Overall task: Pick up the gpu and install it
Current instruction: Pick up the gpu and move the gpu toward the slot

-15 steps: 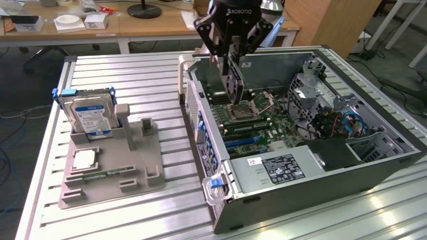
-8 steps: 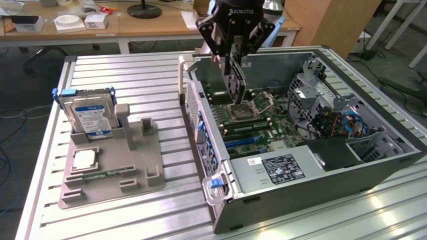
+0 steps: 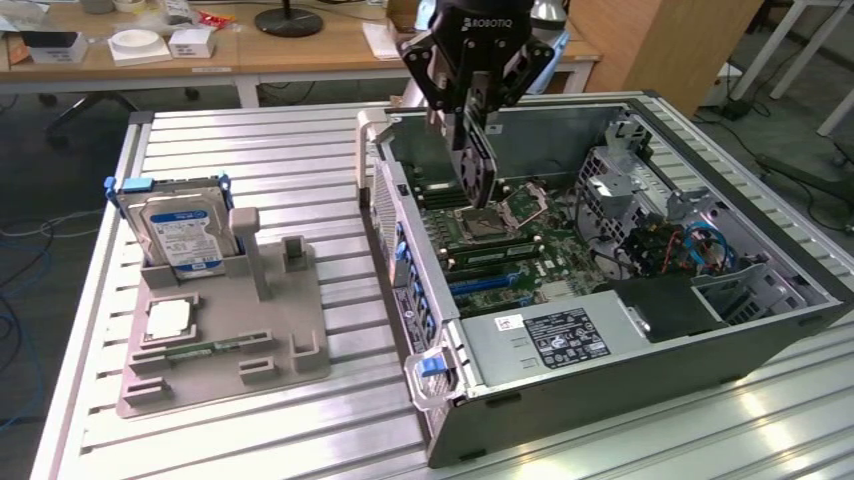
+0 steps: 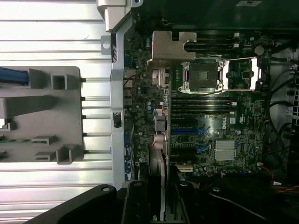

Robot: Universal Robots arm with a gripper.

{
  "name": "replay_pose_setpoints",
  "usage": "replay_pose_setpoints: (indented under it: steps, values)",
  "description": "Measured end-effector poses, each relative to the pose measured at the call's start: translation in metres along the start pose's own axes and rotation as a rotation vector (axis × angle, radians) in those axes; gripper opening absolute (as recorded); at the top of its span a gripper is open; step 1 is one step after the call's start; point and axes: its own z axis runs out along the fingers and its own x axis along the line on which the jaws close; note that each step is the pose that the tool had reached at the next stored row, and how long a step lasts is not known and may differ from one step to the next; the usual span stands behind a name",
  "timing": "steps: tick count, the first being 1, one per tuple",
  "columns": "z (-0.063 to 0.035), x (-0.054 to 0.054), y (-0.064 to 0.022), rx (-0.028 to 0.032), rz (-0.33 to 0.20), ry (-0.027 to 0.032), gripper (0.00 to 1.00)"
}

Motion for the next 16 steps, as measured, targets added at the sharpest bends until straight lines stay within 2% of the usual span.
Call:
replay_pose_setpoints:
  steps: [16]
  values:
    - [0.0002, -0.0080, 0.0003, -0.0001, 0.000, 0.0000, 0.26]
